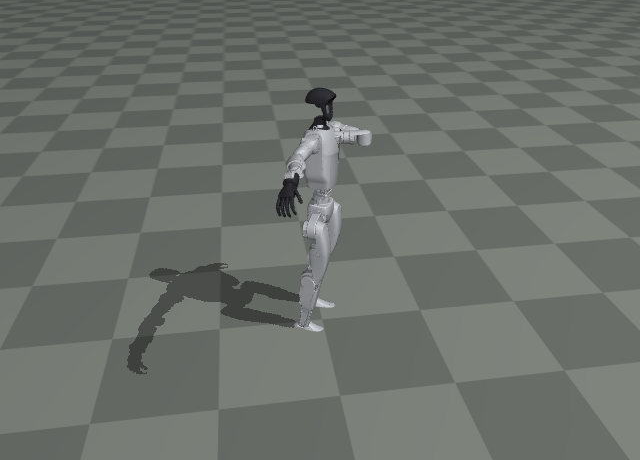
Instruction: Walk
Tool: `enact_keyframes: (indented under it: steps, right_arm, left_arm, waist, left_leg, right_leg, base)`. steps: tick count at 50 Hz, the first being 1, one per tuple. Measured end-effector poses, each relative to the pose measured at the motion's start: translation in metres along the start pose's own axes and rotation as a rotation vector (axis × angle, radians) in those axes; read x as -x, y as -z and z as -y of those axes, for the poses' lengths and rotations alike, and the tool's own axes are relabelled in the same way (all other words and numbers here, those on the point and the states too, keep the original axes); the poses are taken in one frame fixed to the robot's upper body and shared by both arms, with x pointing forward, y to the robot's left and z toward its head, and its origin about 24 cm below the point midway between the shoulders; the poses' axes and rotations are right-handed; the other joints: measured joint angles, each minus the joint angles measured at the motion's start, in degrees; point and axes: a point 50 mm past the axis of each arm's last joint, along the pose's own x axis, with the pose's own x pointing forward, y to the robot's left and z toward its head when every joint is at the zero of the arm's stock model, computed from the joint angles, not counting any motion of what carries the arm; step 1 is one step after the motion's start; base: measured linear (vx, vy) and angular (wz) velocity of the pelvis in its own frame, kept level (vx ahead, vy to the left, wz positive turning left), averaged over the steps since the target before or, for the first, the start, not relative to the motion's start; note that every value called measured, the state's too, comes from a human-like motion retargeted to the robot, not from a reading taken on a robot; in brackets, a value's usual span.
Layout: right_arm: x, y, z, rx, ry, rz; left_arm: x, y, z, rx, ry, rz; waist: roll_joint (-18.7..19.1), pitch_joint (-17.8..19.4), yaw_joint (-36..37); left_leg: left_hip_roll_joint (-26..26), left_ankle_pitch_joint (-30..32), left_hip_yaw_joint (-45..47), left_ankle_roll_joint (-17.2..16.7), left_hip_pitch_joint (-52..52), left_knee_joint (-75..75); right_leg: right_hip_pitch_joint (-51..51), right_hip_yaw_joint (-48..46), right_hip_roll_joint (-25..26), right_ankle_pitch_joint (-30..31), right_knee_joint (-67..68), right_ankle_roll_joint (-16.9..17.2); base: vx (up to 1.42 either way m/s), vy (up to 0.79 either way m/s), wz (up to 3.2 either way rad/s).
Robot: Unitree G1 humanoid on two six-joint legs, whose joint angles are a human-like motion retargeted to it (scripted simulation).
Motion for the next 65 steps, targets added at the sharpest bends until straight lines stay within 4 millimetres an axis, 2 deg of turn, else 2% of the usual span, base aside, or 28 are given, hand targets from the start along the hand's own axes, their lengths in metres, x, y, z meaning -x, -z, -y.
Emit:
enact_keyframes:
  steps: [5,18,31,43,47,51,55,60,65]
  right_arm:
    - [0.002,0.013,0.013,-0.045,-0.010,-0.021]
    - [0.002,0.034,0.019,-0.056,-0.011,-0.052]
    - [0.003,0.043,0.023,-0.050,0.003,-0.048]
    - [0.006,0.040,0.030,-0.036,0.046,0.001]
    - [0.004,0.046,0.025,-0.033,0.046,-0.002]
    - [-0.003,0.056,0.006,-0.028,0.011,-0.005]
    - [-0.012,0.074,-0.032,-0.004,-0.075,-0.029]
    - [-0.018,0.099,-0.106,0.074,-0.245,-0.064]
    - [-0.010,0.115,-0.197,0.187,-0.456,-0.080]
  left_arm:
    - [0.001,-0.005,-0.002,0.026,0.020,0.074]
    - [0.002,-0.007,-0.005,0.031,-0.015,0.119]
    - [0.003,-0.006,-0.007,0.024,-0.050,0.135]
    - [0.004,-0.006,-0.010,0.017,-0.090,0.150]
    - [0.004,-0.006,-0.010,0.011,-0.097,0.150]
    - [0.004,-0.006,-0.008,-0.003,-0.071,0.156]
    - [0.004,-0.005,-0.004,-0.049,0.000,0.169]
    - [0.005,-0.003,-0.003,-0.165,0.160,0.192]
    - [0.008,-0.002,-0.006,-0.296,0.346,0.211]
  waist:
    - [-0.6,0.9,0.2]
    - [-2.0,0.6,1.2]
    - [-2.5,-0.1,2.0]
    - [-2.4,-0.6,2.4]
    - [-2.3,-0.5,2.5]
    - [-2.6,0.2,2.7]
    - [-3.3,0.9,3.3]
    - [-4.0,1.5,4.4]
    - [-4.9,1.7,5.4]
  left_leg:
    - [-0.8,1.2,-1.4,0.2,-1.4,-0.6]
    - [-1.4,2.1,-1.6,0.5,-2.9,-1.1]
    - [-1.8,2.3,-1.4,0.5,-3.9,-1.1]
    - [-2.2,2.3,-1.0,0.5,-4.4,-1.2]
    - [-2.3,2.2,-0.9,0.4,-4.5,-1.2]
    - [-2.3,1.6,-1.1,0.4,-4.9,-0.8]
    - [-2.4,1.3,-1.2,0.4,-5.1,-0.7]
    - [-2.5,0.3,-1.2,0.4,-5.2,-0.3]
    - [-2.8,-1.0,-1.0,0.5,-5.2,1.1]
  right_leg:
    - [-1.3,-1.3,-0.9,0.0,0.3,0.1]
    - [-3.4,-1.9,-1.7,-0.3,1.7,0.5]
    - [-5.3,-1.6,-2.1,-1.1,3.5,0.9]
    - [-7.1,-1.3,-2.4,-2.3,5.8,1.3]
    - [-7.7,-1.1,-2.5,-2.9,6.8,1.4]
    - [-8.4,-1.0,-2.5,-3.7,7.7,1.4]
    - [-9.1,-1.0,-2.6,-4.5,8.8,1.4]
    - [-9.8,-0.8,-2.7,-6.0,10.5,1.2]
    - [-10.2,-0.4,-2.8,-7.6,12.7,1.0]
  base:
    - [-0.02,0.00,0.23]
    - [0.00,0.00,0.00]
    - [0.00,0.00,0.00]
    - [0.00,0.00,0.00]
    - [0.00,0.00,0.00]
    - [0.00,0.00,0.00]
    - [0.00,0.00,0.00]
    - [0.00,0.00,0.00]
    - [0.00,0.00,0.00]
